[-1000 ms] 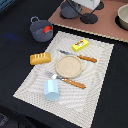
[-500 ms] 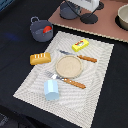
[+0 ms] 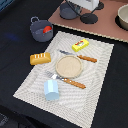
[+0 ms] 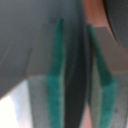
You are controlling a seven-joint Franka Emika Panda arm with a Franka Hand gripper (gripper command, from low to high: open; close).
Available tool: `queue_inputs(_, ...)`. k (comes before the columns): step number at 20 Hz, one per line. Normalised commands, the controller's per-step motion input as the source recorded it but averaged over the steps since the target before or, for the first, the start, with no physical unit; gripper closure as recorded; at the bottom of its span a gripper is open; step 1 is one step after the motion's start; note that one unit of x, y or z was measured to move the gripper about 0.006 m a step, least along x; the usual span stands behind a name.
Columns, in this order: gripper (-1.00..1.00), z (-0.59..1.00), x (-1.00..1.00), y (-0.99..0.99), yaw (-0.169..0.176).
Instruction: Interact with the objects in diverse but meaningful ways.
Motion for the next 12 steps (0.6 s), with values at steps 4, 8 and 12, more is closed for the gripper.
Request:
queue_inputs(4, -1.00, 0.09, -0.35, 0.02, 0.048)
queue_inputs(8, -1.00, 0.58, -0.15, 0.07, 0.032)
queue_inputs(12, -1.00, 0.72, -0.08, 0.09, 0.031)
